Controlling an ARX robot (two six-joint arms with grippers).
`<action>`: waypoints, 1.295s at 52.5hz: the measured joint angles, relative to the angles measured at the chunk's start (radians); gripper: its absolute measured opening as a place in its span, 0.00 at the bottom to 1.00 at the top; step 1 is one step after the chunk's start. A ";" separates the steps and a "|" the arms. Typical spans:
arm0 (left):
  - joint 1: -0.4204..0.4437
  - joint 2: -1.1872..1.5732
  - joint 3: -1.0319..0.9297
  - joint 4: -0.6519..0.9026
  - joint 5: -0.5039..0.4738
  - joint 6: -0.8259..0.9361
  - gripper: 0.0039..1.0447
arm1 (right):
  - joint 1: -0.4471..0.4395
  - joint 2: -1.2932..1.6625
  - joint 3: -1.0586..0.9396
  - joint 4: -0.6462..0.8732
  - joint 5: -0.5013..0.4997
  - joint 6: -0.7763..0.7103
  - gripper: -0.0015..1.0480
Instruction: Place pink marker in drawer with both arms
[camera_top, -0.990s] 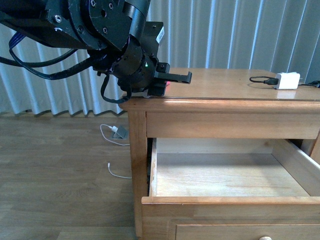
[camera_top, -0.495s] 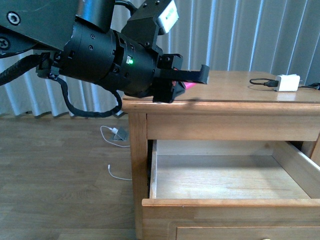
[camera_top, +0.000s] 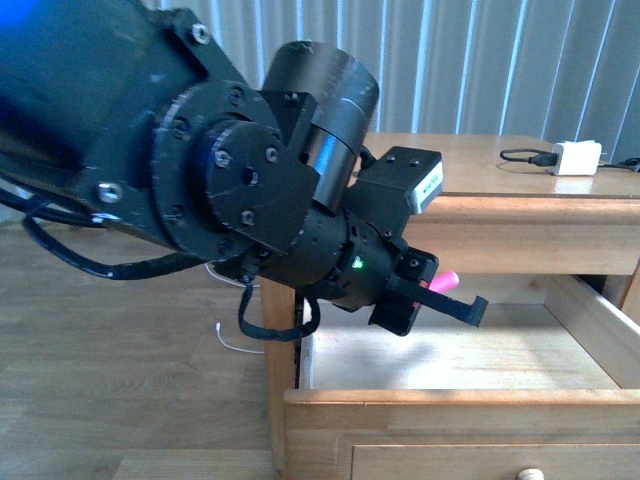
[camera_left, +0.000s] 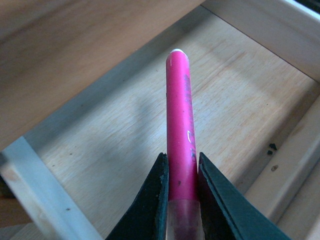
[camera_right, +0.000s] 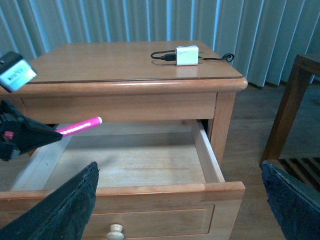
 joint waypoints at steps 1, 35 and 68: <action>-0.003 0.015 0.013 -0.006 -0.008 0.000 0.14 | 0.000 0.000 0.000 0.000 0.000 0.000 0.92; -0.026 0.132 0.091 -0.018 -0.189 0.053 0.61 | 0.000 0.000 0.000 0.000 0.000 0.000 0.92; 0.168 -0.526 -0.500 0.257 -0.291 0.042 0.94 | 0.000 0.000 0.000 0.000 0.000 0.000 0.92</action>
